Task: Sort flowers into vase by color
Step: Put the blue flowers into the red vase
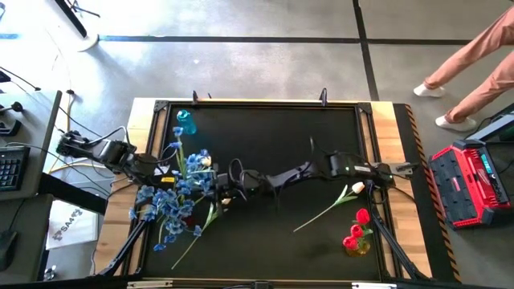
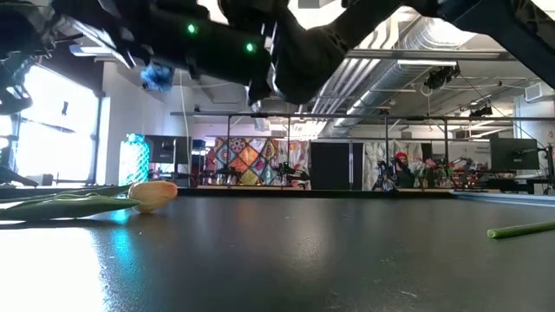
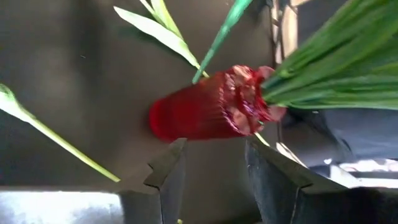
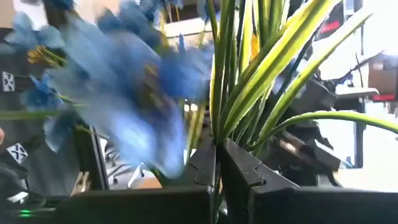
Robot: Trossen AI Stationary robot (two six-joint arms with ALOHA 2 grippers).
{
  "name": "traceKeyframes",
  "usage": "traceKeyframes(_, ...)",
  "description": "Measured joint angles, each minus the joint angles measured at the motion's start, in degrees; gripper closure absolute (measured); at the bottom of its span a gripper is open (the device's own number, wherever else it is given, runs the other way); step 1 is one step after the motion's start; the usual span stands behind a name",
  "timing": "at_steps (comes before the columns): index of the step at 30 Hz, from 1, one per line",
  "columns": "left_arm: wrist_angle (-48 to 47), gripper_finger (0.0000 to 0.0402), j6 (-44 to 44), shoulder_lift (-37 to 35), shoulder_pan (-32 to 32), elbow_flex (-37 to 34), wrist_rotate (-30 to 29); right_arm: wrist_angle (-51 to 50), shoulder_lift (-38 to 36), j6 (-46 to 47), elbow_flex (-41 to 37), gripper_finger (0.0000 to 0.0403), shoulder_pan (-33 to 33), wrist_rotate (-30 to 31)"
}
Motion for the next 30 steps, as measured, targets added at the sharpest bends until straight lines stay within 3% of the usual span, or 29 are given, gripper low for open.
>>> traceKeyframes(5, -0.10, 0.0254, -0.09, -0.02, -1.00, 0.00, 2.39, -2.90, -0.46, -2.50, 2.63, 0.0403, 0.21, 0.42)
traceKeyframes(15, -0.12, 0.0254, -2.38, 0.07, -3.45, 0.00, 1.49, -7.37, -1.25, -4.09, 8.13, 0.0403, -1.20, -2.19)
traceKeyframes(26, -0.11, 0.0255, -3.85, 0.07, -3.43, 0.00, 0.80, -34.38, -3.77, -4.62, 20.11, 0.0403, -1.38, -6.07)
traceKeyframes(30, -0.16, 0.0255, -3.83, 0.07, -3.41, 0.00, -0.89, -38.33, -5.75, -5.63, 21.50, 0.0403, -1.38, -8.18)
